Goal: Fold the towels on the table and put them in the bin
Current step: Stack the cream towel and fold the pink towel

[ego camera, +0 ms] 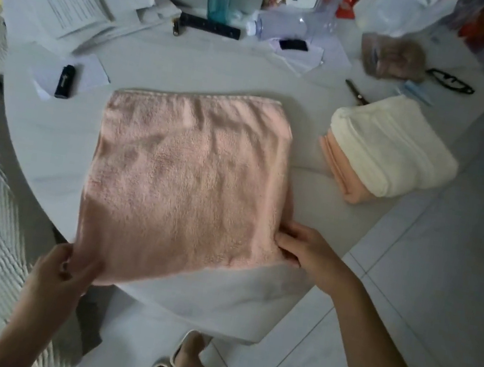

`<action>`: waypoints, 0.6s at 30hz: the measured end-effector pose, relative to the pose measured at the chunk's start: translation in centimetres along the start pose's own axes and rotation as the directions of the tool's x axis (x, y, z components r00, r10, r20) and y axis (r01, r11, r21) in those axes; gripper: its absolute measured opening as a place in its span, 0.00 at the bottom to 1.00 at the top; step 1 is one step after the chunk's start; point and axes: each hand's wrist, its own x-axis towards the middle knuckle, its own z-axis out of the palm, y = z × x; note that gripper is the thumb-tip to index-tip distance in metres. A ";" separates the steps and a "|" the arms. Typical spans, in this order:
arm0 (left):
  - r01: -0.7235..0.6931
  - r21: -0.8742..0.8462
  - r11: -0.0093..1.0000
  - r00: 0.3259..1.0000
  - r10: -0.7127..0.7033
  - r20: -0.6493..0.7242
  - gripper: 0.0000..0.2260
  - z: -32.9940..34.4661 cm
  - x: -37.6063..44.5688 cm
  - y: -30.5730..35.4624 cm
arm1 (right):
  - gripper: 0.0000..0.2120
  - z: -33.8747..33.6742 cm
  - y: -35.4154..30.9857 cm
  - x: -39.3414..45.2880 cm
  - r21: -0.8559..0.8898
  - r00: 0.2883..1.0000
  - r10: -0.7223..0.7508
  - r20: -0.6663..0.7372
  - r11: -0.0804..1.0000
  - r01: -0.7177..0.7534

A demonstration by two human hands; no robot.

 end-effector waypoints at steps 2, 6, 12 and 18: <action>0.014 -0.089 0.996 1.000 -0.015 -0.006 0.09 0.4 0.1 -0.3 | 0.14 -0.3 0.3 -0.2 0.011 0.991 0.052 0.122 0.998 -0.054; 0.006 -0.031 1.000 0.994 -0.009 -0.109 0.21 0.7 -0.8 0.2 | 0.12 0.4 0.3 -0.6 -0.180 0.977 0.071 0.201 0.983 -0.035; -0.646 0.288 0.707 0.727 0.685 -0.049 0.24 6.7 -7.5 6.1 | 0.05 0.5 1.3 -2.1 -0.223 0.985 -0.026 0.171 0.973 0.065; -0.688 0.324 0.649 0.725 0.619 0.302 0.23 16.2 -11.0 8.8 | 0.05 1.3 4.1 -3.0 -0.225 0.948 -0.305 -0.090 0.934 0.278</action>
